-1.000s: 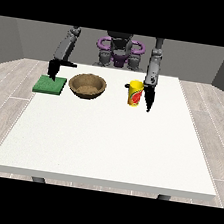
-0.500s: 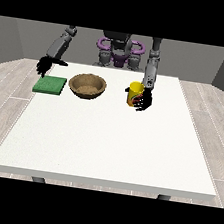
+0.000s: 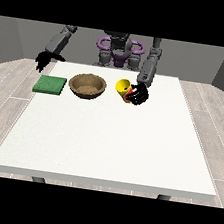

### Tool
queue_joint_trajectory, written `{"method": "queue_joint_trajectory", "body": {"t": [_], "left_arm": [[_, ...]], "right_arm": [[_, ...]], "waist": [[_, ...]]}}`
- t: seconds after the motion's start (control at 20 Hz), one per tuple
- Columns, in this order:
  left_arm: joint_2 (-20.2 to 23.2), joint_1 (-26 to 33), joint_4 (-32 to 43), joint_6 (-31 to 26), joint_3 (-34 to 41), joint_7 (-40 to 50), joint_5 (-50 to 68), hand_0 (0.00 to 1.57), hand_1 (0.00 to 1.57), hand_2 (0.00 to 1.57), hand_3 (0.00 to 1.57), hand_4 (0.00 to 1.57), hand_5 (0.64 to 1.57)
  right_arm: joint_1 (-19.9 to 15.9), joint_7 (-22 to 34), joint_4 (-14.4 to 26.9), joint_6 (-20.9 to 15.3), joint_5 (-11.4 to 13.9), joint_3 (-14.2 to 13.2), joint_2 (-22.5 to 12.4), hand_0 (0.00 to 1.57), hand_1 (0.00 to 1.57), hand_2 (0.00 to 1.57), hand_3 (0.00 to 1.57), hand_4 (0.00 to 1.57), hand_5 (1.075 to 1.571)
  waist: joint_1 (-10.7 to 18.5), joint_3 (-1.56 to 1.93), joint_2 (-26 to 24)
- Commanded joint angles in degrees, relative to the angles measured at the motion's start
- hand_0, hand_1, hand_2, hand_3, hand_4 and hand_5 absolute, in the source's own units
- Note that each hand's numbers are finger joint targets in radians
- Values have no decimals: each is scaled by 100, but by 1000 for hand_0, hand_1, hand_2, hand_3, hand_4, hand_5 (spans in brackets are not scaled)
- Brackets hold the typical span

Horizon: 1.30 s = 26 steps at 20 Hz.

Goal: Pick the cup and pour the ball into the bowl, then pick the bowl and place it on the pad

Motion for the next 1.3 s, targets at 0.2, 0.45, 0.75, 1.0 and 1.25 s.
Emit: {"method": "queue_joint_trajectory", "body": {"t": [0.2,0.45,0.75,1.0,1.25], "left_arm": [[187,-217,543,949,-1379,1830,-2181,1439,1439,1571,1571,1210,1562],[82,-385,1101,966,-2196,3109,-3631,1413,1413,1571,1571,1142,1570],[-416,-946,1137,365,-2901,4275,-4873,1413,1413,1571,1571,1142,1570],[-788,-1053,1090,-743,-3564,4929,-5616,1208,1208,1571,1521,883,1531],[-981,-1206,383,-1547,-4006,5043,-5954,176,176,1571,1425,867,1527]], "right_arm": [[-275,117,806,-201,140,58,249,0,0,188,0,288,1548],[-281,367,1201,-243,160,43,254,0,0,201,146,339,1551],[27,-94,1763,-415,189,-262,-10,0,0,228,125,372,1547],[410,-35,2099,-588,233,-249,170,0,0,284,220,396,1541],[540,-767,2605,-252,50,-683,-422,0,0,222,296,417,1541]], "waist": [[189,-21,-879],[382,-23,-1604],[1029,-39,-1825],[1417,-43,-2630],[2043,-43,-2248]]}}
